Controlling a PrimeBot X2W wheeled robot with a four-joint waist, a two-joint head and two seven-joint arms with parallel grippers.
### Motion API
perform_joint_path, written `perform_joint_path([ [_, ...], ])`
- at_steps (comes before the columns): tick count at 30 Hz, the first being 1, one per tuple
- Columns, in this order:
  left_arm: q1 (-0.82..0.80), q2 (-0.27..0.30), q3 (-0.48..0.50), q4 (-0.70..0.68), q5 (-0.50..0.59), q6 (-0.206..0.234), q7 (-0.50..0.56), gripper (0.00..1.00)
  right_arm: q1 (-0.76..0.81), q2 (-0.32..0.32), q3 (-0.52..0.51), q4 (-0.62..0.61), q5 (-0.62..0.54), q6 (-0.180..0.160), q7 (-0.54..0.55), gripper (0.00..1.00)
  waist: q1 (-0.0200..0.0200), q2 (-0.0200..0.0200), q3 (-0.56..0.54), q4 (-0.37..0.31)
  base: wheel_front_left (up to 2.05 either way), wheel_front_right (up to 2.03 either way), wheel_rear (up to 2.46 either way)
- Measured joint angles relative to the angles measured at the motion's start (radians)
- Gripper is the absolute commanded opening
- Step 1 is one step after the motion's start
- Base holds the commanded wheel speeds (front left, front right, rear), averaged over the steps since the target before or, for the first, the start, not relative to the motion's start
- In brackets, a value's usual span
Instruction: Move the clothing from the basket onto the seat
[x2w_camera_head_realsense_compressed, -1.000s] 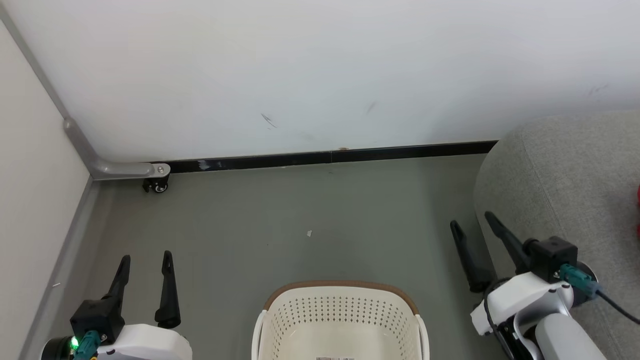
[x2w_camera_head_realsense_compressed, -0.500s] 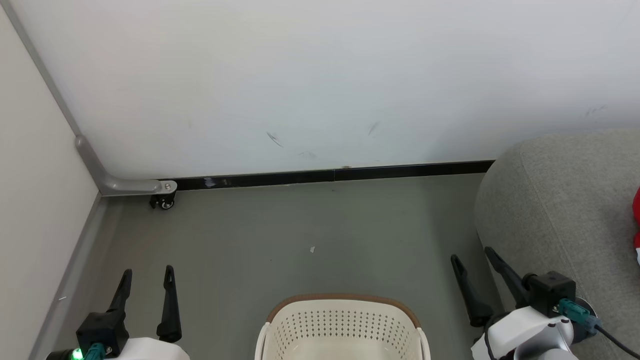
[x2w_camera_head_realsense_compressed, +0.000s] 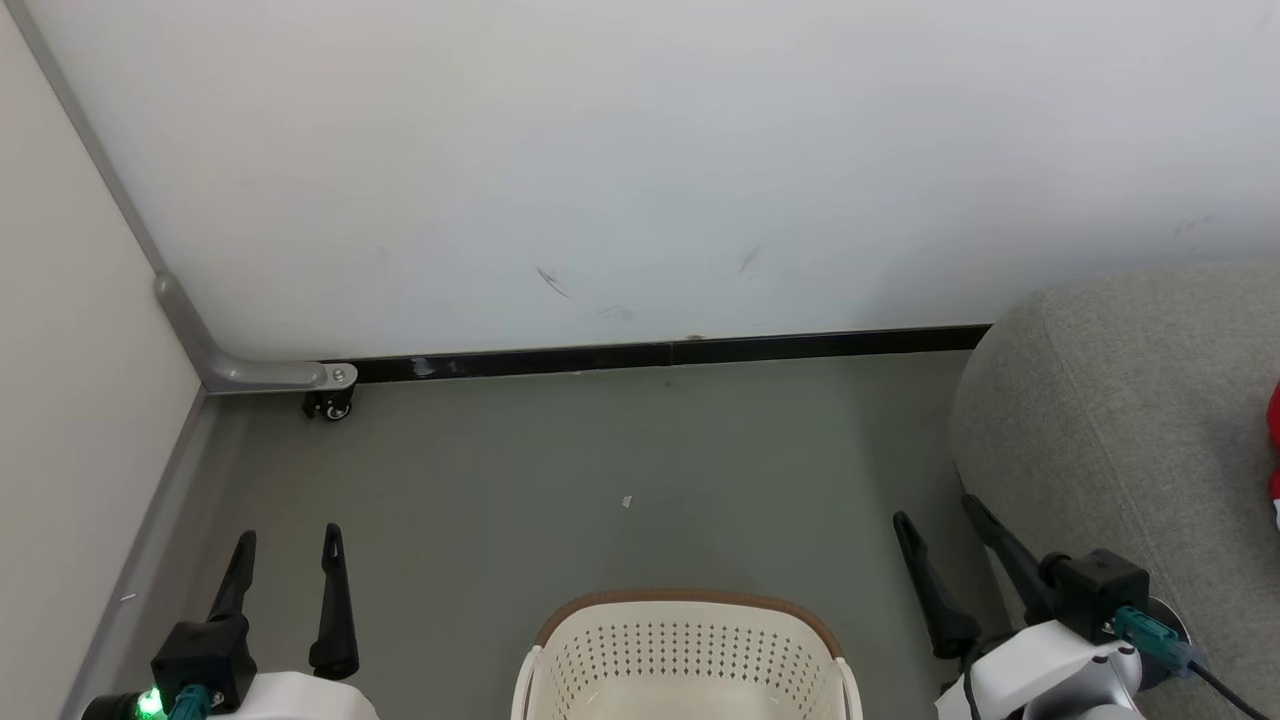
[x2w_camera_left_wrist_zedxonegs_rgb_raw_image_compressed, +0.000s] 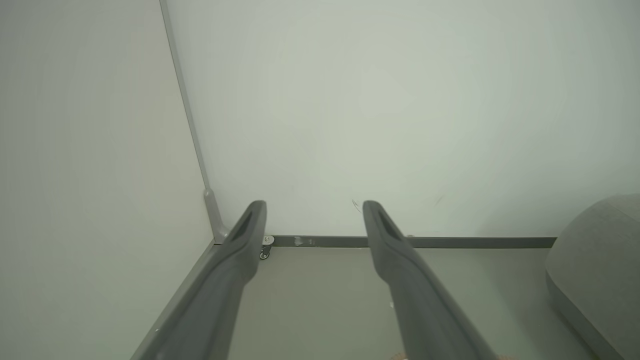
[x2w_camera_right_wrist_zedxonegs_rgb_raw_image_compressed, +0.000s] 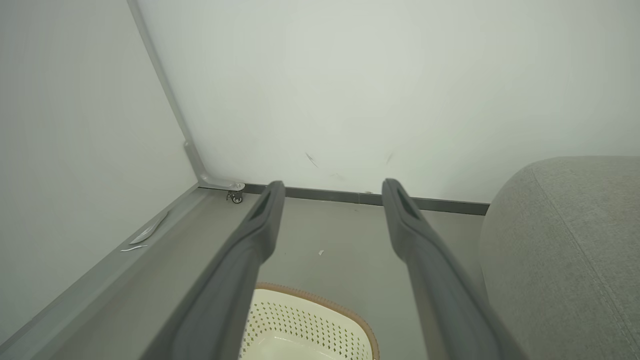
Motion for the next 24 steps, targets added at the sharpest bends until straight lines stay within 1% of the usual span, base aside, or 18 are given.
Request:
perform_joint_path([
  [9,0.000,0.000,-0.002,0.006,0.012,0.000,0.000,1.00,0.021,0.005,0.000,-0.013,-0.008,0.000,0.000,1.00,0.0000,0.0000,0.004,0.002,0.00,0.00,0.00],
  [24,0.000,-0.003,-0.006,0.008,0.014,0.000,0.000,1.00,0.036,0.009,-0.029,-0.047,-0.019,0.000,0.000,1.00,0.0000,0.0000,0.010,-0.002,0.00,0.00,0.00],
])
